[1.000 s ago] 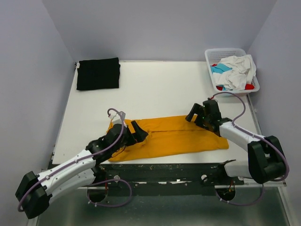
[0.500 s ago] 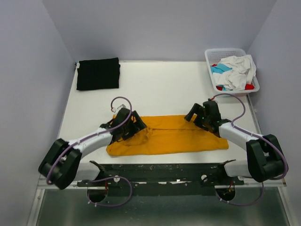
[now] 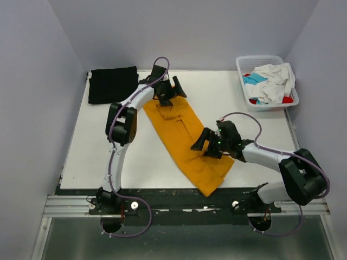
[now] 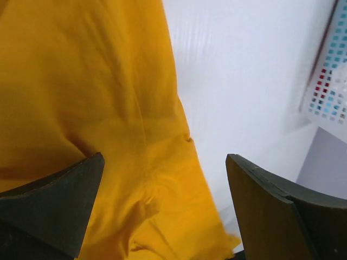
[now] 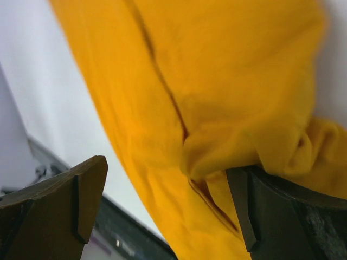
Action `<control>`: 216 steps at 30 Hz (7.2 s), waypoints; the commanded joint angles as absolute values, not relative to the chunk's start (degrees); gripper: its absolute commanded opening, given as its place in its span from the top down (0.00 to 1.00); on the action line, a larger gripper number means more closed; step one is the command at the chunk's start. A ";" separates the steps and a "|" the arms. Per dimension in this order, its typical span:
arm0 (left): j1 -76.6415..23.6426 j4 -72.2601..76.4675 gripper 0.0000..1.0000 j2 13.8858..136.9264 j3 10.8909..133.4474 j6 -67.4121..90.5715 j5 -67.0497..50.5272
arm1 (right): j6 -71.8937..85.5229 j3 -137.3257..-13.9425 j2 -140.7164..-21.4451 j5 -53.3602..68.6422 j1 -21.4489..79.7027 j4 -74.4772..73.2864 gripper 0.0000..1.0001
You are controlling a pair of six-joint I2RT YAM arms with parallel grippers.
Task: Fold and stack the t-shirts
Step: Rotate the tshirt 90 degrees, then grab the bottom of the folded rectangular tshirt with both arms, then fold the folded rectangular tshirt in 1/3 of the way, then grab one side of the 2/3 rectangular tshirt with both arms
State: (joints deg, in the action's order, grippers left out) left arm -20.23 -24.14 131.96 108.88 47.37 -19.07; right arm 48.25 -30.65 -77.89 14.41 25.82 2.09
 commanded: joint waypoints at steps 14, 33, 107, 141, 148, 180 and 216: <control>-16.83 -31.53 0.01 135.22 126.18 37.11 -43.13 | 40.91 -46.08 -82.02 1.81 42.70 -12.39 0.00; -15.38 -14.80 0.01 63.80 43.11 44.85 -1.50 | 26.21 -91.22 -123.57 -5.51 35.76 -3.30 0.00; -49.93 -7.35 1.00 44.88 9.57 60.04 -11.49 | 44.32 -26.38 -59.45 12.52 39.97 -26.79 0.13; -38.16 -2.35 1.00 56.26 33.50 47.75 -4.94 | 44.31 -44.77 -69.72 -14.88 40.32 -10.99 0.99; -30.41 -2.87 1.00 69.18 44.91 45.03 -4.53 | 40.55 -51.92 -79.02 -19.66 36.18 -3.83 0.99; -17.00 -17.22 0.60 110.95 83.46 36.17 -15.82 | 33.25 -72.35 -112.58 -6.97 22.86 10.21 0.62; -26.91 6.11 0.02 97.69 39.26 46.80 -28.42 | 46.30 -35.97 -96.07 18.55 22.68 17.86 0.00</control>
